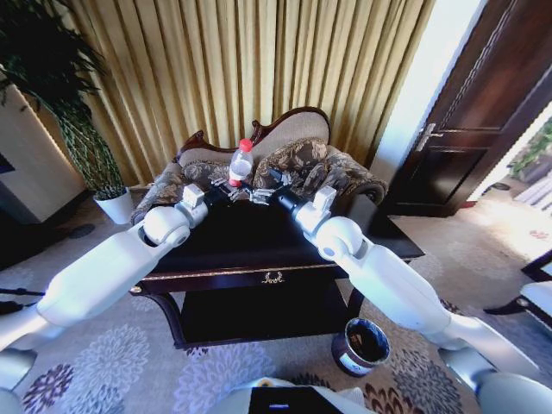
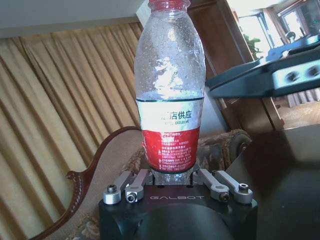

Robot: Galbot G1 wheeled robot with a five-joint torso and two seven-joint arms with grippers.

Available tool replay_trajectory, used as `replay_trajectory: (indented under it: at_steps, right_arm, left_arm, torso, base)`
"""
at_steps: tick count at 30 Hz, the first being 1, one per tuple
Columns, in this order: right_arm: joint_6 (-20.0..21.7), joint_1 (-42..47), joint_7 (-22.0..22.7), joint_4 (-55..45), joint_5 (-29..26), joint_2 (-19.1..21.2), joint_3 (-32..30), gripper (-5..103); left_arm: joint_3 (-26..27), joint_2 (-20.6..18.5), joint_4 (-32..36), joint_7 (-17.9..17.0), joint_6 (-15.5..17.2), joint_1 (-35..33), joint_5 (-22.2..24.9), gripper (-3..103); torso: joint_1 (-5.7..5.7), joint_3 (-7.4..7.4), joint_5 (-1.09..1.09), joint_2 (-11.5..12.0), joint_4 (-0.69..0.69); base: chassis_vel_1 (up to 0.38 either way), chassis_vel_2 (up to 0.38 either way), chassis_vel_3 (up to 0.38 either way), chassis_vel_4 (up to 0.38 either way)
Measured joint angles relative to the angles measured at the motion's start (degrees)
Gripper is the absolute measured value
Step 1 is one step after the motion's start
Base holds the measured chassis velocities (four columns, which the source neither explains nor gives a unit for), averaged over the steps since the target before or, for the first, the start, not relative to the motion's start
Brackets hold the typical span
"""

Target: Move to the front of the table and place the trash on the table into the trash bin.

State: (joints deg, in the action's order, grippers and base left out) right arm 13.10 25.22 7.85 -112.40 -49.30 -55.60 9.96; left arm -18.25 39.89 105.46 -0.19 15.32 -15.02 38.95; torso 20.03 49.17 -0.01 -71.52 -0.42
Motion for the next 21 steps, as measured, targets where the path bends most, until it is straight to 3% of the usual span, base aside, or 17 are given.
replay_trajectory:
  at_steps: [21]
  right_arm:
    - [2.2,-0.4,0.2,-0.1,1.2,-0.6,-1.3,100]
  left_arm:
    - [-6.9,4.4,-2.9,0.1,0.8,5.6,-0.1,29]
  torso:
    - [0.0,0.0,0.0,0.0,-0.01]
  base:
    - [0.0,0.0,0.0,0.0]
